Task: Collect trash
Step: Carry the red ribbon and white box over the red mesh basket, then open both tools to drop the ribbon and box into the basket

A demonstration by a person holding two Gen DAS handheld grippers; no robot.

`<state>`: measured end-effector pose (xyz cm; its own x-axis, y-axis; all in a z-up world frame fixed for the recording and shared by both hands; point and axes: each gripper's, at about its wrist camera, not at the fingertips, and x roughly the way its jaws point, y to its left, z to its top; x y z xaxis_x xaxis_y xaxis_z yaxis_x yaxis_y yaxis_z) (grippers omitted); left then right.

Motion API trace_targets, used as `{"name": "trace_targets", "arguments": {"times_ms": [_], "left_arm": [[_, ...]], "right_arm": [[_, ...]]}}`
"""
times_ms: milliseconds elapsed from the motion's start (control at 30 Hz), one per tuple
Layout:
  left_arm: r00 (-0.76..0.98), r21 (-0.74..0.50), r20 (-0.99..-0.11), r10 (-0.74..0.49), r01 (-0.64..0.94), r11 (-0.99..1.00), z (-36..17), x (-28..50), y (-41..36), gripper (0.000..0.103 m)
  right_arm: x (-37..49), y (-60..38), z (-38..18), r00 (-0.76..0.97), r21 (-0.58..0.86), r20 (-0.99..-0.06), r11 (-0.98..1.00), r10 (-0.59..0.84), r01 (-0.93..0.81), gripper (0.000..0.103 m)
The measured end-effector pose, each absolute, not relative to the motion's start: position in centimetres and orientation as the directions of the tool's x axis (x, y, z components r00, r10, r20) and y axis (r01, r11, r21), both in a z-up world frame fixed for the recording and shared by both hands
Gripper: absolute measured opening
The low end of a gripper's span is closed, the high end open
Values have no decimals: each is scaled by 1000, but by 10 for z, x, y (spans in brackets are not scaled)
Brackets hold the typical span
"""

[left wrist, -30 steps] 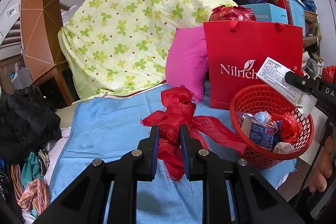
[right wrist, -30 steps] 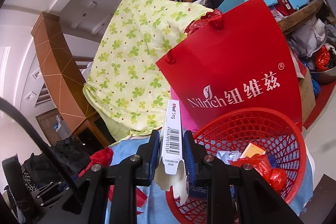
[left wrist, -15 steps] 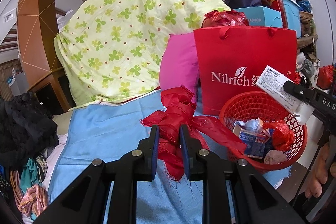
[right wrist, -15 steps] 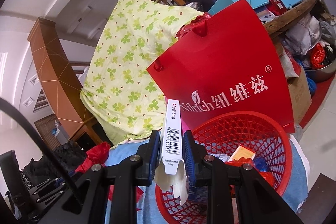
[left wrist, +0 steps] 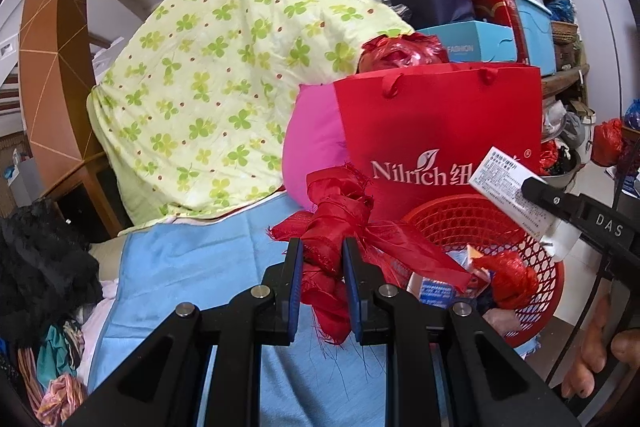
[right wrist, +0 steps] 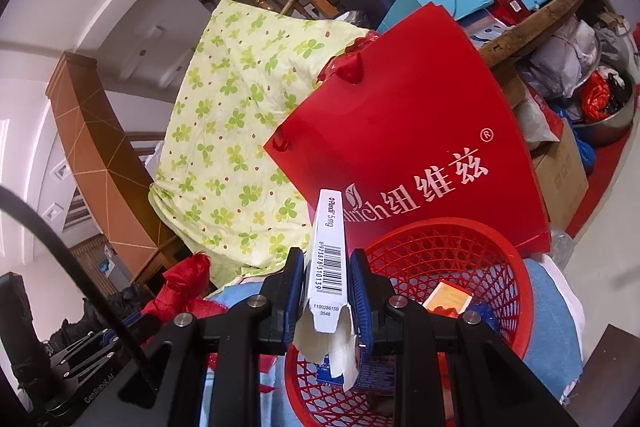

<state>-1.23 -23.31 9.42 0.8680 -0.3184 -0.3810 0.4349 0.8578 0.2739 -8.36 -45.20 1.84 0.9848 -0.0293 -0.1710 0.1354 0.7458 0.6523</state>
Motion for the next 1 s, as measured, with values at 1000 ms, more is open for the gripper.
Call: {"name": "trace_targets", "arguments": {"times_ms": [1000], "left_arm": [[773, 134, -383, -506, 589, 797, 85, 19, -303, 25]], "right_arm": [[-89, -494, 0, 982, 771, -178, 610, -68, 182, 28]]}}
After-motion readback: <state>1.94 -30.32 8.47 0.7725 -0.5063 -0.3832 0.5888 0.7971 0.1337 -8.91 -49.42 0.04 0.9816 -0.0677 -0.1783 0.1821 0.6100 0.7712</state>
